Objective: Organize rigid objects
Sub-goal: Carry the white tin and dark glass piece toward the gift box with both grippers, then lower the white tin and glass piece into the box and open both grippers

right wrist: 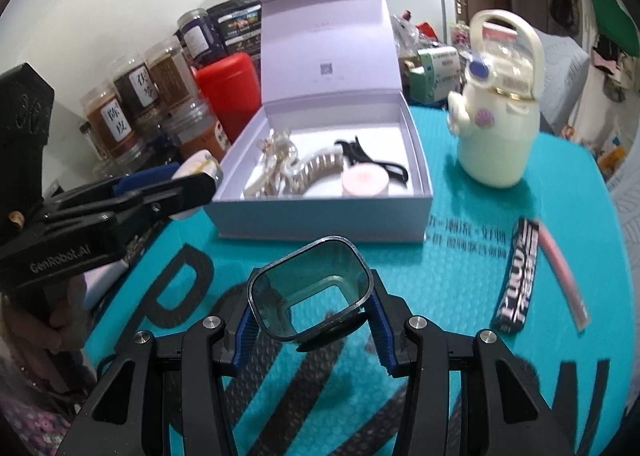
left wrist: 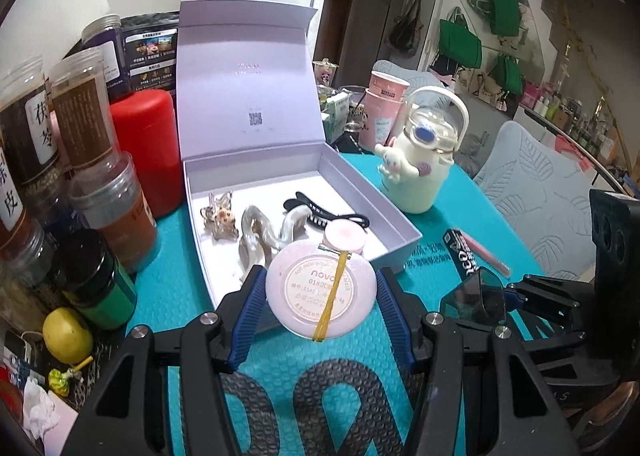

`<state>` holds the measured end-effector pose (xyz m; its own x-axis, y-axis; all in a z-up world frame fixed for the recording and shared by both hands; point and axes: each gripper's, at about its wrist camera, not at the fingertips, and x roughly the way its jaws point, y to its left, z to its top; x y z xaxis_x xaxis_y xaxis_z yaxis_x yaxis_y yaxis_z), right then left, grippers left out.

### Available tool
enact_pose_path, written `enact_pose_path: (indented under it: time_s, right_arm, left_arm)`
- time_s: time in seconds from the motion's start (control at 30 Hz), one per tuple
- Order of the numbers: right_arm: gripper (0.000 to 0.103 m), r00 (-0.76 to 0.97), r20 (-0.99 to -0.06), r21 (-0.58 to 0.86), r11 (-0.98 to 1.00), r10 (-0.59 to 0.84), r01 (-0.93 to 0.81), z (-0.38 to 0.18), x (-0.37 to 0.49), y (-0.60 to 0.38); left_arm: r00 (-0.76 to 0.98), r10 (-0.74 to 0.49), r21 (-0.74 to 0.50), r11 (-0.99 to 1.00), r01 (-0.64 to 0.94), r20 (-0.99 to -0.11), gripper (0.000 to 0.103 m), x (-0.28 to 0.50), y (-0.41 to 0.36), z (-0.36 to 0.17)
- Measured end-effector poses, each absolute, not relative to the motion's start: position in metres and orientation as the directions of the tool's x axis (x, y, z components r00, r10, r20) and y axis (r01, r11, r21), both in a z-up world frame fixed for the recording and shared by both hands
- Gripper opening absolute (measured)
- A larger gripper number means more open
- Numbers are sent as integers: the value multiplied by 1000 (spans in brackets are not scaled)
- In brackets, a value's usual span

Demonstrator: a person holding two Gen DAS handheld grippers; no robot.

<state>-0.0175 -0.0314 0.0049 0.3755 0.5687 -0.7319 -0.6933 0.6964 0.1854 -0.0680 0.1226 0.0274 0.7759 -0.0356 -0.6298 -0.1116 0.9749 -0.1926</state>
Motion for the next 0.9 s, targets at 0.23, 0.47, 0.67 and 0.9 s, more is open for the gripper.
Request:
enact_pose_path:
  time_s: [0.23,0.47,0.67,0.9]
  right_arm:
    - [48,399,-709,161,685,581,-711,20,0,-21]
    - [48,420,-678,140,668,602,-731,34,20,-5]
    - [48,412,-662,136,640,627,-756,41,40,12]
    - [48,423,-656,106,631,625,-768,43,66,32]
  left_arm:
    - [785,-8,-175,976,-129,-619,55,-53,133,36]
    - [787,16,-167,974,-151,-616,55,-33,147,41]
    - [794,36,-168,971,-172,-607,55,-16,162,45]
    - [801,62,-152,970,-189,-595,55,11,175,51]
